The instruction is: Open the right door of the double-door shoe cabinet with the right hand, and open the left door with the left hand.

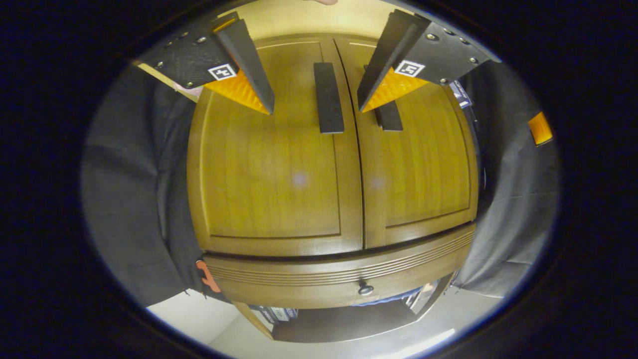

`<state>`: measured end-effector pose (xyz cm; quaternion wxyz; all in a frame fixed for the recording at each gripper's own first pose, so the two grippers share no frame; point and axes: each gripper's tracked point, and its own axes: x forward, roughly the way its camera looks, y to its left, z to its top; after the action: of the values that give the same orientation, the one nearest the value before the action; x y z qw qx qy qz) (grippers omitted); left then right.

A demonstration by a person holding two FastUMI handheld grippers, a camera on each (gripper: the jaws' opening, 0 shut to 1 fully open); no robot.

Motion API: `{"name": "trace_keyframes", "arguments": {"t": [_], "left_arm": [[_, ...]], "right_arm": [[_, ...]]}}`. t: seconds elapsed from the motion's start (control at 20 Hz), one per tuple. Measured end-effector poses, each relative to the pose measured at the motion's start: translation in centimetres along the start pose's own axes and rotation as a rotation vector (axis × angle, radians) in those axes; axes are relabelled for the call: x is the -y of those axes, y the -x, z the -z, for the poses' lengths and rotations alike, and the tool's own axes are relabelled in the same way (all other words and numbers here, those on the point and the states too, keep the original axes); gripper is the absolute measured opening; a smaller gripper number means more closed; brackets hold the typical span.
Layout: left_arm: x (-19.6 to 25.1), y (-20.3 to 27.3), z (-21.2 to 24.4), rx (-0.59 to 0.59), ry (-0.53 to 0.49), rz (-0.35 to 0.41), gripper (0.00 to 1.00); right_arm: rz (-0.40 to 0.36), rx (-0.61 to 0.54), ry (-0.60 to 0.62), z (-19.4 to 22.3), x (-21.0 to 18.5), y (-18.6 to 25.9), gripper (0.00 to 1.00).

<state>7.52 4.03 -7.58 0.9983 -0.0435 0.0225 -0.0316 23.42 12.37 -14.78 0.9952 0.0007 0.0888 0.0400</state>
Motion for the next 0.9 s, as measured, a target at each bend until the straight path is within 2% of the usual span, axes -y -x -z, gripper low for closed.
{"name": "trace_keyframes", "arguments": {"t": [0.1,0.15,0.2,0.25,0.3,0.35,0.45,0.5,0.55,0.65,0.7,0.75,0.8,0.85,0.9], "left_arm": [[0.2,-0.2,0.3,-0.012,-0.002,0.009,0.95],[0.3,-0.3,0.5,-0.019,-0.004,0.013,0.9],[0.3,-0.4,0.5,-0.02,-0.008,0.021,0.95],[0.1,-0.5,0.5,-0.021,-0.006,0.02,0.9],[-0.2,-0.5,0.5,-0.022,-0.008,0.009,0.94],[-0.6,-0.6,0.5,-0.018,-0.012,0.0,0.9],[-0.7,-0.6,0.3,-0.01,-0.013,-0.005,0.9],[-0.8,-0.6,0.2,-0.008,-0.012,-0.004,0.94],[-0.8,-0.5,0.1,-0.005,-0.012,-0.001,0.91],[-0.8,-0.4,-0.1,0.002,-0.009,0.002,0.94],[-0.8,-0.4,-0.2,0.006,-0.009,0.001,0.94],[-1.0,-0.4,-0.2,0.007,-0.012,-0.003,0.9],[-1.1,-0.4,-0.2,0.008,-0.012,-0.006,0.9],[-1.1,-0.5,-0.1,0.007,-0.013,-0.008,0.9],[-1.0,-0.6,0.0,0.003,-0.011,-0.006,0.9]], "right_arm": [[0.005,0.006,-0.018,0.0,-0.1,-1.3,0.95],[0.009,0.009,-0.016,0.2,-0.2,-1.9,0.95],[0.012,0.009,-0.011,0.5,-0.2,-2.4,0.99],[0.015,0.003,-0.001,0.8,-0.2,-2.8,0.99],[0.019,-0.005,0.014,1.2,-0.2,-3.4,0.95],[0.02,-0.013,0.026,1.6,-0.1,-3.8,0.94],[0.034,-0.03,0.042,2.5,0.1,-4.6,0.92],[0.029,-0.04,0.032,2.9,0.1,-4.8,0.82],[-0.003,-0.047,0.007,3.3,-0.6,-5.5,0.72],[-0.032,-0.056,-0.014,3.4,-1.7,-5.3,0.51],[-0.024,-0.049,0.011,3.4,-1.7,-5.7,0.41],[-0.018,-0.043,0.075,3.4,-1.5,-5.6,0.3],[-0.011,-0.035,0.111,3.2,-1.4,-5.4,0.33],[-0.008,-0.035,0.111,3.3,-1.6,-5.3,0.28],[-0.017,-0.037,0.105,3.5,-1.7,-5.5,0.28]]}}
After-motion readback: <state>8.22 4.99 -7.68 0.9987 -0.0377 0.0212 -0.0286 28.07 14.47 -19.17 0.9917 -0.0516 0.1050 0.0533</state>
